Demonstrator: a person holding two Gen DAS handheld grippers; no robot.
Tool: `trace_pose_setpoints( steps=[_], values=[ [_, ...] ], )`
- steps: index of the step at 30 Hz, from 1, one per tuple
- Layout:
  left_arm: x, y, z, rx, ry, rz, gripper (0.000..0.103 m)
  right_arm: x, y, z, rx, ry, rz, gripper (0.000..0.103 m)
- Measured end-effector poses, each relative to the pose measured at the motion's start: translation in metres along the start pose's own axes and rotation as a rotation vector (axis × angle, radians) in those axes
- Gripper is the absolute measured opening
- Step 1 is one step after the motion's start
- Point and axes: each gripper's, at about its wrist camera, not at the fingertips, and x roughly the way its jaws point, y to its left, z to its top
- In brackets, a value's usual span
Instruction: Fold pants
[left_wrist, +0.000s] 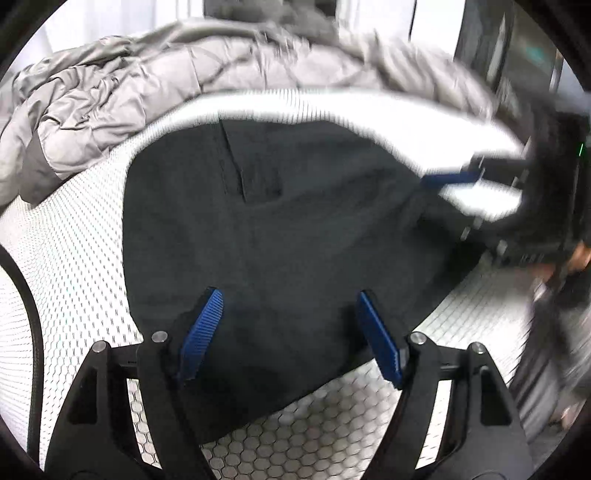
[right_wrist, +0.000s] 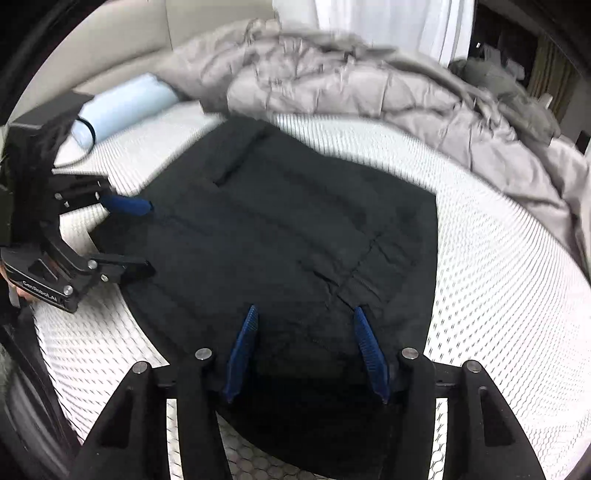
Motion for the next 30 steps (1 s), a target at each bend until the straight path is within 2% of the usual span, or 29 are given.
trace_pose_setpoints(
  steps=[3, 5, 8, 13, 16, 17, 20, 22, 24, 26, 30],
  values=[
    [-0.006, 0.011, 0.010, -0.054, -0.057, 0.047, 0.073, -0.002, -0.003, 0.009, 0.053, -0.060, 0.055, 0.062],
    [0.006, 0.022, 0.013, -0.105, -0.031, 0.066, 0.073, 0.013, -0.003, 0.021, 0.089, -0.064, 0.059, 0.063],
    [0.028, 0.033, 0.013, -0.117, 0.023, 0.098, 0.073, 0.057, -0.003, 0.033, 0.138, 0.057, 0.076, 0.063],
    [0.033, 0.045, 0.012, -0.145, 0.033, 0.087, 0.074, 0.055, 0.001, 0.033, 0.076, 0.112, 0.022, 0.061],
    [0.039, 0.050, 0.018, -0.168, 0.055, 0.106, 0.074, 0.046, -0.012, 0.021, 0.059, 0.123, -0.104, 0.061],
    [0.035, 0.053, 0.020, -0.188, 0.054, 0.101, 0.074, 0.044, -0.016, 0.019, 0.064, 0.122, -0.111, 0.062],
    [0.013, 0.058, 0.032, -0.203, -0.038, 0.078, 0.074, 0.021, -0.021, 0.021, 0.134, 0.052, -0.012, 0.061],
    [0.009, 0.059, 0.045, -0.182, -0.076, 0.078, 0.074, 0.014, -0.012, 0.030, 0.105, 0.016, 0.025, 0.062],
    [0.022, 0.063, 0.059, -0.166, -0.048, 0.102, 0.073, 0.025, -0.001, 0.047, 0.076, 0.050, 0.021, 0.062],
    [0.041, 0.071, 0.068, -0.176, -0.004, 0.098, 0.060, 0.050, 0.006, 0.064, 0.049, 0.081, 0.000, 0.062],
    [0.075, 0.085, 0.068, -0.200, 0.087, 0.120, 0.056, 0.094, 0.006, 0.068, 0.041, 0.184, -0.024, 0.061]
  ],
)
